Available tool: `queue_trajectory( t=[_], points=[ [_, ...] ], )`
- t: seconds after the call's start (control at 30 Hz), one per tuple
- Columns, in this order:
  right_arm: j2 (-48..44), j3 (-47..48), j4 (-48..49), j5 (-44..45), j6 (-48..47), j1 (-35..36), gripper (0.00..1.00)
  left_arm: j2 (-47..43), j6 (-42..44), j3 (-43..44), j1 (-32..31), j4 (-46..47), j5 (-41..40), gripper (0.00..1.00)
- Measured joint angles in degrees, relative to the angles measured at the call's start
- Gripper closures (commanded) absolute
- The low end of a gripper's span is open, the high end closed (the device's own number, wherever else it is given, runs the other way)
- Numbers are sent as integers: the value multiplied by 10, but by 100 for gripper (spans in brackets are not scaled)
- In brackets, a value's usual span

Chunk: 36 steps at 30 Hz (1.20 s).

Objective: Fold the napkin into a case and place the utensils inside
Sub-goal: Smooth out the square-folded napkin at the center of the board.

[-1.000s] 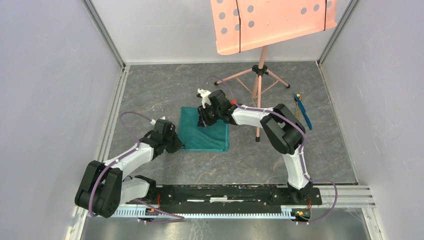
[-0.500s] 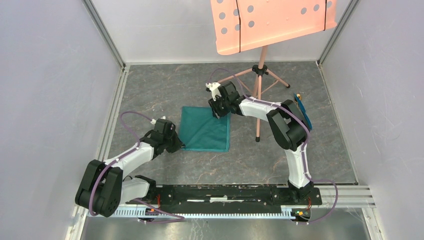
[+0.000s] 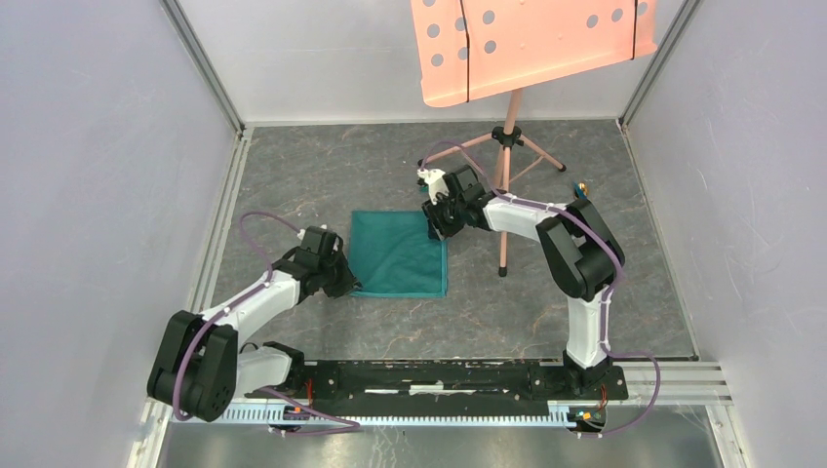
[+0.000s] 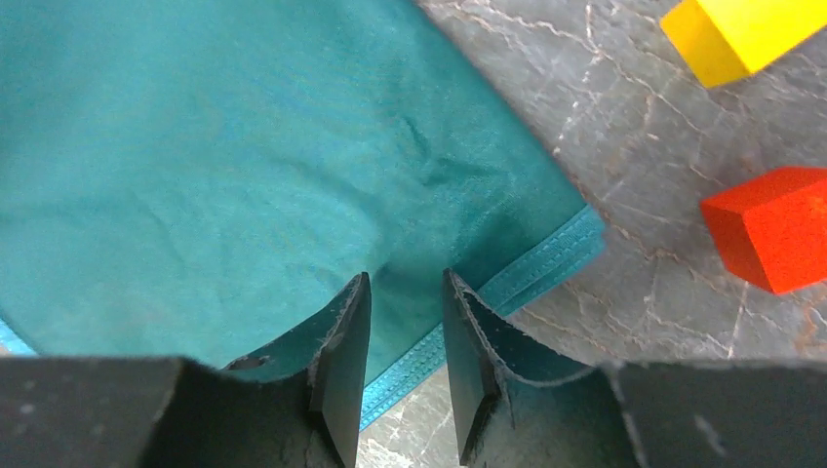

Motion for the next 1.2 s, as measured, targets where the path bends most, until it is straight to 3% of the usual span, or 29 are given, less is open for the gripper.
queue_trajectory(
  t=[0.23,0.3,0.43,0.47,0.53,0.6,0.73,0.83,0.97,1.2],
  points=[
    [9,10,-6,61,-32,-13,56,25,3,-2,1,3,-12,97],
    [5,11,-11,79,-38,-5,52,23,7,-2,2,1,-13,92],
    [-12,14,-34,99,-36,22,44,-4,24,1,2,-27,0,72],
    [-16,18,-33,96,-30,32,44,-13,25,4,2,-35,8,71],
    [-19,25,-6,68,-1,52,44,-28,25,14,2,-45,24,74],
    [-16,32,42,24,42,67,45,-31,25,27,3,-48,31,84],
    [41,96,137,-48,127,90,53,-13,24,46,9,-47,27,95],
    [109,164,196,-80,175,97,65,24,25,48,19,-50,12,97],
    [176,217,232,-101,215,98,72,38,26,46,24,-56,-15,97],
    [239,228,260,-114,248,96,71,46,30,41,25,-53,-27,98]
  ],
)
